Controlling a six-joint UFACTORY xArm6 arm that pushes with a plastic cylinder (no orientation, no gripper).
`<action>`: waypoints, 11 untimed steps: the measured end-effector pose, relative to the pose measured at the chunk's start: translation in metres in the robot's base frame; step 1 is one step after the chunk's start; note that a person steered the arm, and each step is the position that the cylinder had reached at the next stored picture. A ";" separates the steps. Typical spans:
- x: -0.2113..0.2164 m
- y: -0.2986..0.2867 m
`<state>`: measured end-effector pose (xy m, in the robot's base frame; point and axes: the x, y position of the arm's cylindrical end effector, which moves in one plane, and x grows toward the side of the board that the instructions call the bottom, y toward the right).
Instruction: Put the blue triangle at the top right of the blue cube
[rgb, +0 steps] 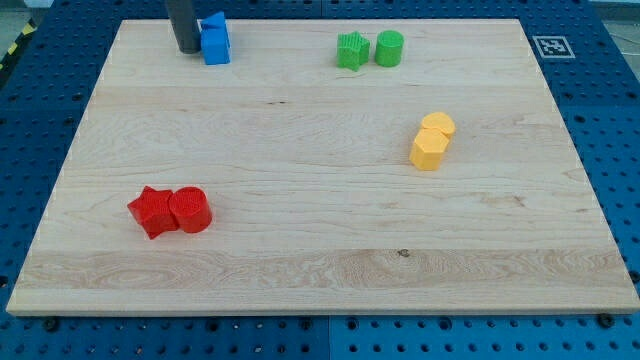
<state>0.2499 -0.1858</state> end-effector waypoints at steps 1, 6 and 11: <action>-0.008 -0.002; -0.032 0.001; -0.051 0.036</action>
